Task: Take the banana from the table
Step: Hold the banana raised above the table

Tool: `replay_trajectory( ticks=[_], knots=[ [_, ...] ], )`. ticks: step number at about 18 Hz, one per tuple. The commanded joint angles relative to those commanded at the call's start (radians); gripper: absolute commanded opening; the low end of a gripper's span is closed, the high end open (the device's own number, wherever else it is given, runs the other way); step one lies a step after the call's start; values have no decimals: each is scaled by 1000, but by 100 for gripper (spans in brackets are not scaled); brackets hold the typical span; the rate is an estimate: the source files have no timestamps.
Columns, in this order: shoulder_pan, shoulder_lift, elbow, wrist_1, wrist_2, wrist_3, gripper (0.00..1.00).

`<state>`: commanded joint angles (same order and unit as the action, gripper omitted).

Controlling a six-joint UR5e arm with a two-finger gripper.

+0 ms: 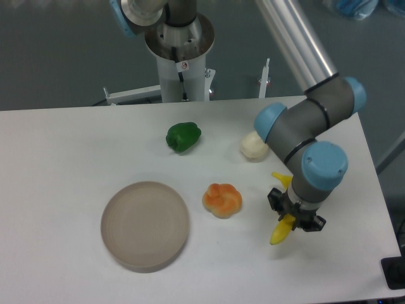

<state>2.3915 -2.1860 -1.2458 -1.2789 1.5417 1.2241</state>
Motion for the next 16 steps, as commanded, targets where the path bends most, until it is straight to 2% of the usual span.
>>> replay_trajectory(
  ticks=[2,6,11,16],
  knots=[
    [2,-3,31,-14,2,3,14],
    [52,5,37,-14,-21,115,13],
    [55,-9,55,-4,-26,181,14],
    [57,-11,57,-4,-26,187,14]
  ],
)
